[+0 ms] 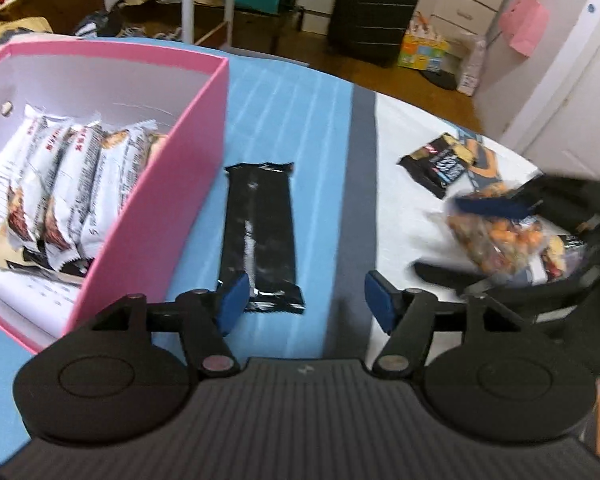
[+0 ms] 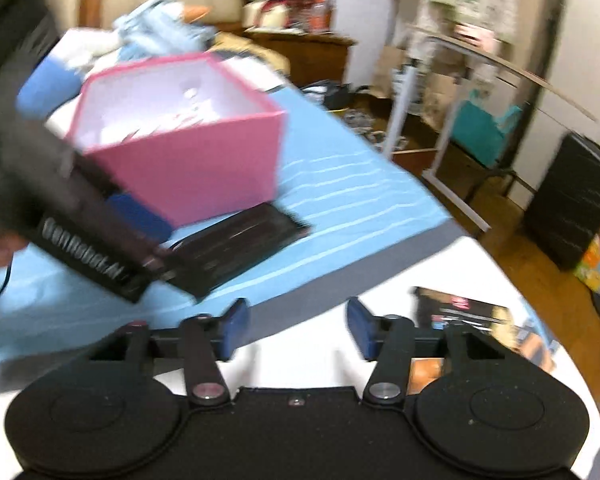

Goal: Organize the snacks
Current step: 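Grasp the black bar with the left gripper while the right gripper grasps the black cracker pack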

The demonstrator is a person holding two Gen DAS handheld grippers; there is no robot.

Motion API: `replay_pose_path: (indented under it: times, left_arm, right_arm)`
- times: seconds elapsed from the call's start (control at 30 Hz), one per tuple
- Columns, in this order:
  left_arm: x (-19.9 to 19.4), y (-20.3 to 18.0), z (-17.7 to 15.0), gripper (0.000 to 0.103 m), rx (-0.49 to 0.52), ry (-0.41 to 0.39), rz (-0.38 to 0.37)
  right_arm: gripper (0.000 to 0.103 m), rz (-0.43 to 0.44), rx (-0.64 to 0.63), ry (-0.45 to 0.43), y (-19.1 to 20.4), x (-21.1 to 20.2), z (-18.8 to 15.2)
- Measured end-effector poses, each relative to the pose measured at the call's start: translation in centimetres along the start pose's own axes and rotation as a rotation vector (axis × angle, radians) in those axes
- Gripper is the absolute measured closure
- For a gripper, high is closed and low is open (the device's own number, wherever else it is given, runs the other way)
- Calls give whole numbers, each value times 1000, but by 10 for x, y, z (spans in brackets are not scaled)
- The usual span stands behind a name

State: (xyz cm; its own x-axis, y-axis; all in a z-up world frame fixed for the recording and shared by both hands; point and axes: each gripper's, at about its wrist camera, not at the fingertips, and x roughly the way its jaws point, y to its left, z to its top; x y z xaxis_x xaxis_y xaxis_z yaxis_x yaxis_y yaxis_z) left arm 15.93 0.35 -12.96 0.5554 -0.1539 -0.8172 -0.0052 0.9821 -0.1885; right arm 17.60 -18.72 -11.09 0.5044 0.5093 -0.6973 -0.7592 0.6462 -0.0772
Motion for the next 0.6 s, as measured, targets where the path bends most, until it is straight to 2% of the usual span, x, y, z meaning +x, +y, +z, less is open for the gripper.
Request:
replay_pose_path:
  times: [0.07,0.13,0.2,0.27,0.4,0.53,0.6]
  left_arm:
    - [5,-4,5,35,6,13,25]
    - [14,-12,10,30,18,36,51]
    - [24,-21,13,30,51,64,83]
    - [33,-25,15,30,71,82,135]
    - [48,-20,22,30,61,118,190]
    - [57,-20,26,28,83,144,195]
    - [62,-23,27,22,86,152,195]
  right_arm:
    - [22,-16,108,-35,-23,-9,2]
    - [22,-28,236,-34,-43,-13,1]
    - [17,-49,378,-36,-69,-13,1]
    - [14,-78,503,17,-98,3,9]
    - [14,-106,793,193,-142,33,7]
    - [14,-69,954,238,-159,50,-4]
    - [14,-85,983,246,-166,58,-5]
